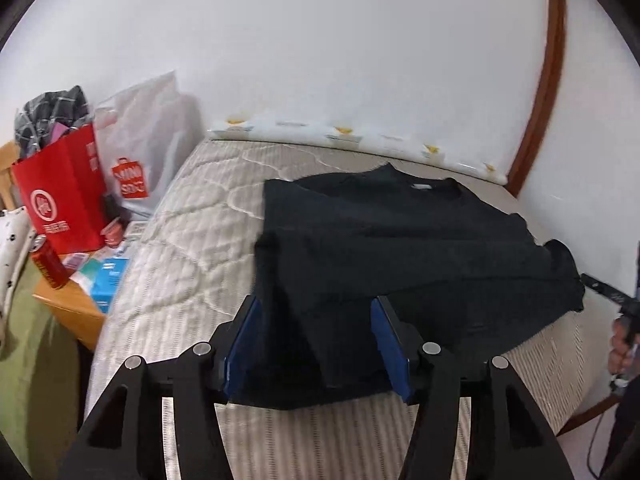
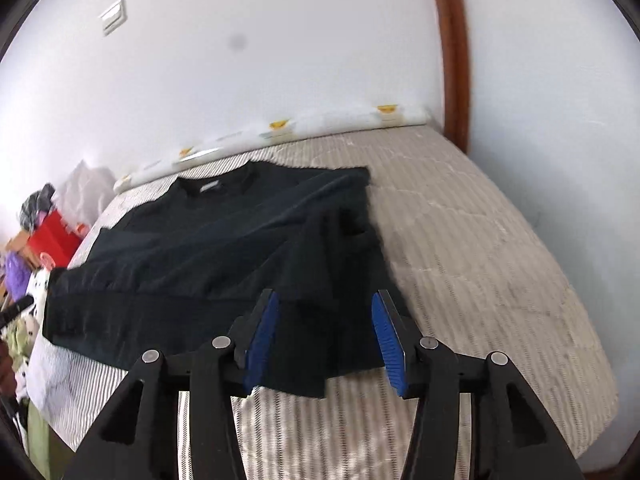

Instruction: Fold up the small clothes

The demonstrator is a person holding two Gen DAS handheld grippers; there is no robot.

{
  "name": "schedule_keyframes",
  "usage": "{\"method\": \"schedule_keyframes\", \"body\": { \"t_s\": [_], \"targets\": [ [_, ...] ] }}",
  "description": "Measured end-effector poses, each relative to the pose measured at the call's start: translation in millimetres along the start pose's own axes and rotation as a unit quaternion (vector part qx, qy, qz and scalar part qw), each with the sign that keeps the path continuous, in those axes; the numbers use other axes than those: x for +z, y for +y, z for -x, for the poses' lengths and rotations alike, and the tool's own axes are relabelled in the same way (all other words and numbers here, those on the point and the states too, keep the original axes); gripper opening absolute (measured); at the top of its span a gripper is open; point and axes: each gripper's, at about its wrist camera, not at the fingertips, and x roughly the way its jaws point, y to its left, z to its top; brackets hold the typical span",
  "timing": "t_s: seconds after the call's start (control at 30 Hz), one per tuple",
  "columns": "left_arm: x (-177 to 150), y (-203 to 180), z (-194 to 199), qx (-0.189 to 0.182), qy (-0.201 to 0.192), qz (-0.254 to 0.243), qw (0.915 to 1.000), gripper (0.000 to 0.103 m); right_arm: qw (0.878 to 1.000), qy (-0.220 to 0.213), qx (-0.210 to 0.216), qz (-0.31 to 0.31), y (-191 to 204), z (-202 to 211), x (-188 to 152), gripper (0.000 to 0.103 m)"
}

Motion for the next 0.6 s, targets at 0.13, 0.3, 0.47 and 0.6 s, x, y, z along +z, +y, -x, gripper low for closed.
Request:
{"method": "schedule_keyframes", "body": {
  "t_s": [0.13, 0.3, 0.47, 0.6],
  "targets": [
    [-7.9, -8.6, -18.7, -0.017, 0.031, -0.008, 0.9994, 0.054, 0.999, 0.031, 0.004, -0.013, 1.6, -23.8, -14.2, 0.048],
    [-14.0, -1.7, -47.8, -0.016, 0.075, 0.028, 0.9967, 0.054, 1.0, 0.024, -0.006, -0.012, 7.8, -35.3, -17.5, 0.047],
    [-6.3, 11.2, -54.5, -0.046, 0.071, 0.071, 0.9939, 0.015, 1.0, 0.007, -0.012, 0.005, 16.1, -37.3, -6.6, 0.015],
    [7.0, 12.8, -42.5, -0.058, 0.042, 0.078, 0.9944, 0.007, 0.999, -0.014, 0.036, -0.021, 8.7, -27.9, 8.4, 0.009]
  ]
}}
